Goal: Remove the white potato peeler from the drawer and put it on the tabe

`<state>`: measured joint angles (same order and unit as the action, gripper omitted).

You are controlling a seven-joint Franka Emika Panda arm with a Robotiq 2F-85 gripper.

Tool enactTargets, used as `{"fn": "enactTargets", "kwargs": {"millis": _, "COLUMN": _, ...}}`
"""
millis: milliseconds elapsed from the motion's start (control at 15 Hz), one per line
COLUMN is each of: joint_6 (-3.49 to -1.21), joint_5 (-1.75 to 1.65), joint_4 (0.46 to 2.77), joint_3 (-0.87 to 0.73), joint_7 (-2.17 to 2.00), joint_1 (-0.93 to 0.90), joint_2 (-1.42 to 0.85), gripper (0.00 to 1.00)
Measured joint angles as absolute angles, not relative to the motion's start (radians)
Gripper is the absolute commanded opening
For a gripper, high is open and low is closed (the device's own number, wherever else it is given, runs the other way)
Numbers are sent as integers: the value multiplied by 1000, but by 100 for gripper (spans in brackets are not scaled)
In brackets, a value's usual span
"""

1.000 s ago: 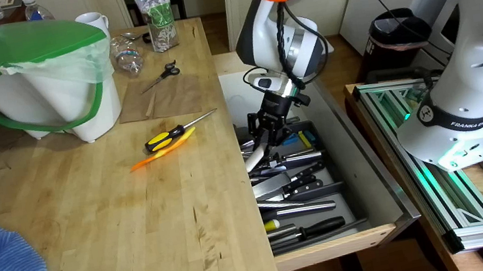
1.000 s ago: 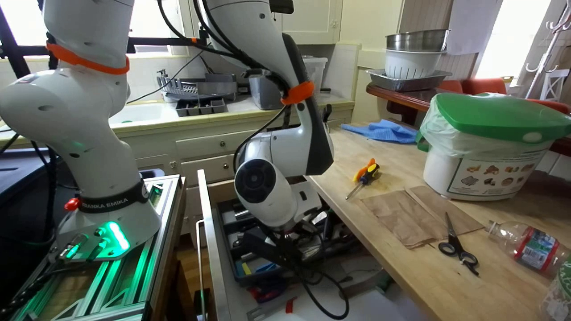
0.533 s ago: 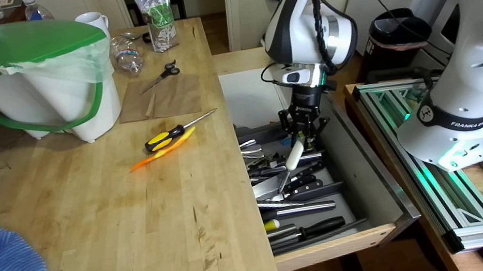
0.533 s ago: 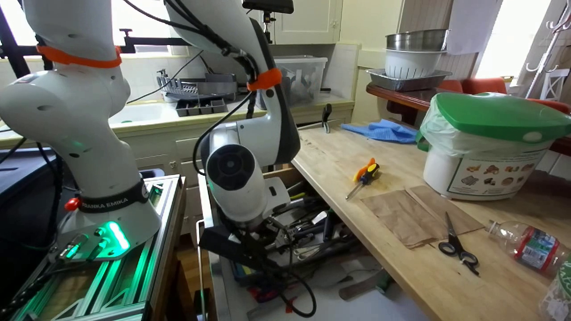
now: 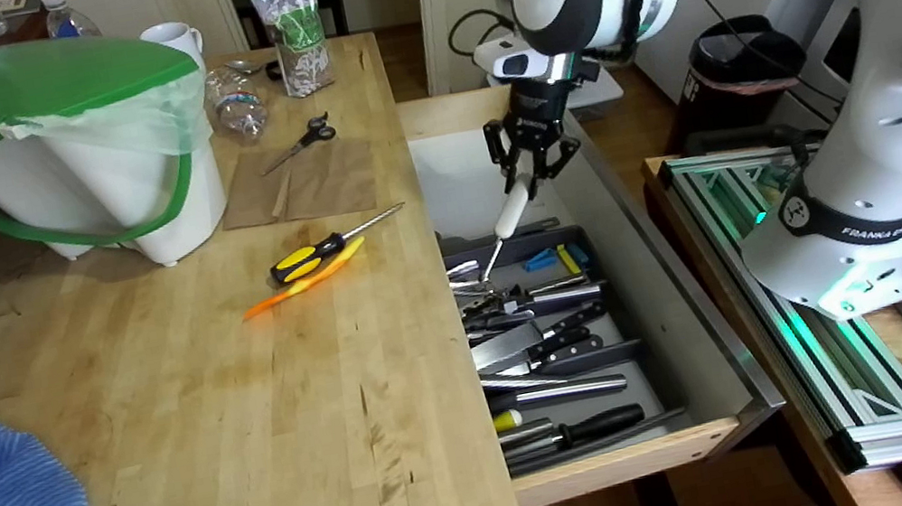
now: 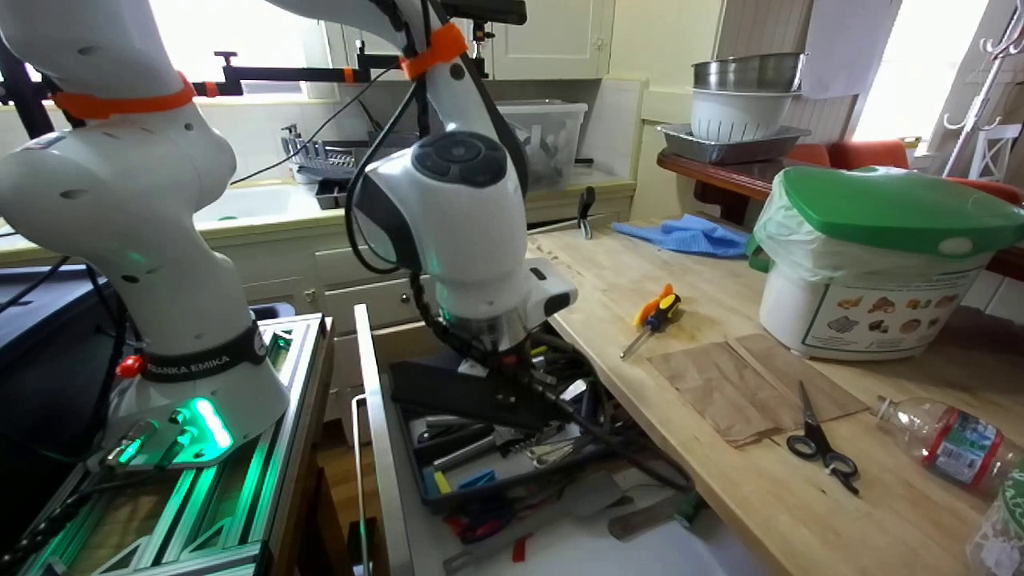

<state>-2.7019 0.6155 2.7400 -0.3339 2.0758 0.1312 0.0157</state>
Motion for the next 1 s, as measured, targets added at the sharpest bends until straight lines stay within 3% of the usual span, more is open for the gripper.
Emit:
{"fn": "enactTargets", "kwargs": {"millis": 200, "joint_6": -2621, "joint_5": 488, "joint_4": 2734, "joint_3": -327, "joint_7": 2020, "joint_1": 168, "joint_2": 162, "gripper": 9}}
{"fn": "enactTargets", "kwargs": {"millis": 600, "joint_6": -2228, "joint_5": 495, "joint_4": 2677, "joint_3": -387, "joint_7": 1992, "joint_1": 181, "joint_2": 491, "gripper": 9}}
{"fn": "enactTargets", "kwargs": {"millis": 1000, "joint_6": -2417, "joint_5": 692, "joint_4": 2617, "joint_3": -398, "joint_7": 1849, "joint_1": 138, "joint_2": 530, "gripper": 9}}
